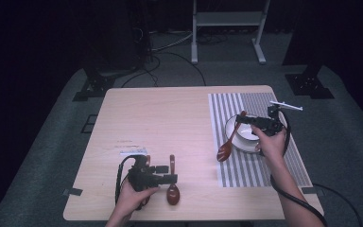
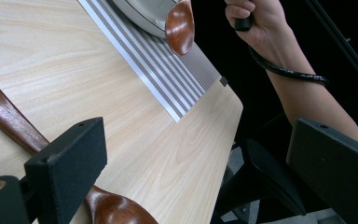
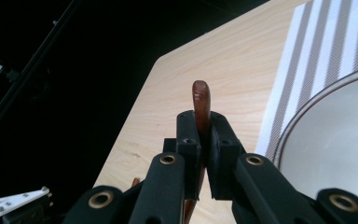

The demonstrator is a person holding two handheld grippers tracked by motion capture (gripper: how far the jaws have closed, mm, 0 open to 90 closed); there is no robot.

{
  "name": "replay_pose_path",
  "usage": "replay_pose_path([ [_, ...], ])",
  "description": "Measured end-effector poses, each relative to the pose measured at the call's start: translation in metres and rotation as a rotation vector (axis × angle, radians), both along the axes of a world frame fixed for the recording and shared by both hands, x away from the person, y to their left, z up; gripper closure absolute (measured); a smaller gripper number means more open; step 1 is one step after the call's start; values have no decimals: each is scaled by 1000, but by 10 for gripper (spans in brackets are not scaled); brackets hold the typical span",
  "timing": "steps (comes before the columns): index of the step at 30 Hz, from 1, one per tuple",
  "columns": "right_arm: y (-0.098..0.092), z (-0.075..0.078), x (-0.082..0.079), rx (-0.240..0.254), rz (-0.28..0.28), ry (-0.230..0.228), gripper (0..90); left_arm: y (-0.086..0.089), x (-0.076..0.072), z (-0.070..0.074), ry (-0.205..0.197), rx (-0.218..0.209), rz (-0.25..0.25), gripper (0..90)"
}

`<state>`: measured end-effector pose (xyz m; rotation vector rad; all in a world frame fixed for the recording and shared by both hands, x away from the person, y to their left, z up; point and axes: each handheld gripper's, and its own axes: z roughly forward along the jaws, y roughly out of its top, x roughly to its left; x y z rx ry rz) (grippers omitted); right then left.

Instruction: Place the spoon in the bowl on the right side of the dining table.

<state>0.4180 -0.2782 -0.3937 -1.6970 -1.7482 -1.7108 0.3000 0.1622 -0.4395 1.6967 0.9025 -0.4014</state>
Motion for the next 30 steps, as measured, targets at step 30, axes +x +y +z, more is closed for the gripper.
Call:
replay_pose_path([
  [30, -44, 18, 13, 5, -183, -14, 845, 3, 0, 1, -10, 10, 10, 36],
])
